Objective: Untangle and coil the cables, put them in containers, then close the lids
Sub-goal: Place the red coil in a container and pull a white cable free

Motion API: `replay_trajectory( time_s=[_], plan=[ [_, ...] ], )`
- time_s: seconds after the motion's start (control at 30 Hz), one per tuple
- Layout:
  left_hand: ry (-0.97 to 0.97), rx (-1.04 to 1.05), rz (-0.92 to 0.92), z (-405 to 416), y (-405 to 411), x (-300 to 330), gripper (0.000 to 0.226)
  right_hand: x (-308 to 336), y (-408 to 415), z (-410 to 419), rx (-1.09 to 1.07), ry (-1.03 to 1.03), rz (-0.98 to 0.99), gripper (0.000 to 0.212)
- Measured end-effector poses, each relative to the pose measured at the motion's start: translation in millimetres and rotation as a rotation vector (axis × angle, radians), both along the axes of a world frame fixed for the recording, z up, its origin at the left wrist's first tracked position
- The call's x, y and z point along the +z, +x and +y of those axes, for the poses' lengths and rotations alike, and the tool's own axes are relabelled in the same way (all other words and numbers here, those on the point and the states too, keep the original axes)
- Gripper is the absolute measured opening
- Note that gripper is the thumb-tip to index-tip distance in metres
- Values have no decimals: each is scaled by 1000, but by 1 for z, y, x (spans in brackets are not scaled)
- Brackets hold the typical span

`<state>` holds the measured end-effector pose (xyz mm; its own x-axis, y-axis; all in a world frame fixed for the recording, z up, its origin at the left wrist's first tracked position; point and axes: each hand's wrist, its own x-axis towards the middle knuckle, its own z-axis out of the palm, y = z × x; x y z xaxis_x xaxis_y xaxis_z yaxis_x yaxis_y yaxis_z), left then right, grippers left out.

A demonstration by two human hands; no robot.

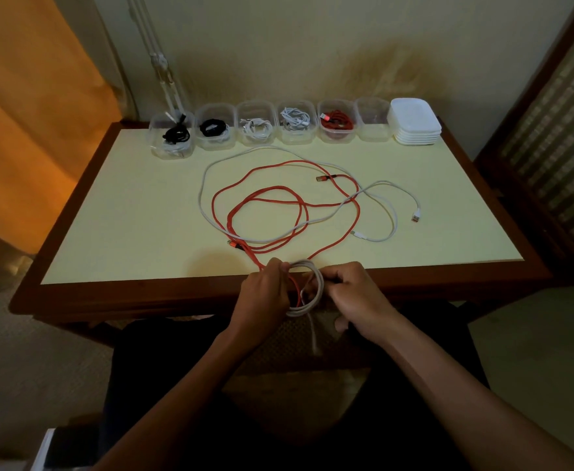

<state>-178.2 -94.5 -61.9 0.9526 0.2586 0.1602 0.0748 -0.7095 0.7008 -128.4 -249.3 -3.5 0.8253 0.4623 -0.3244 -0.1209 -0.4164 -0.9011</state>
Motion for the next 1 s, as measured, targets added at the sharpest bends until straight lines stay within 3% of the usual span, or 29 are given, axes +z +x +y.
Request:
replay_trajectory(
  time_s=[0.33, 0.4, 0.43, 0.53, 0.63, 0.73, 0.8, 0.87, 1.0],
  plan=[
    [92, 65, 103, 2, -2, -6, 8, 1, 2, 7, -197, 363, 496, 25],
    [69, 87, 122, 4, -1, -8, 10, -1, 1, 5, -140, 384, 489, 22],
    [52, 85, 133, 5, 0, -9, 11, -2, 0, 5, -108, 341, 421, 30],
    [-66, 66, 112, 3, 2, -10, 15, -4, 0, 6, -95, 407, 352, 57],
    [-268, 60, 19, 1, 2, -10, 30, -6, 1, 11, -214, 768, 687, 57],
    [-408, 28, 8, -3, 2, -8, 34, -11, 0, 15, -200, 900, 808, 54],
    [-509, 23, 22, -3, 2, -11, 37, -9, -1, 18, -185, 869, 761, 53],
    [-492, 68, -10, 0, 2, -17, 40, -7, 1, 20, -192, 777, 641, 58],
    [-260, 172, -104, 5, -3, -20, 30, -10, -1, 19, -182, 281, 270, 61]
  ],
)
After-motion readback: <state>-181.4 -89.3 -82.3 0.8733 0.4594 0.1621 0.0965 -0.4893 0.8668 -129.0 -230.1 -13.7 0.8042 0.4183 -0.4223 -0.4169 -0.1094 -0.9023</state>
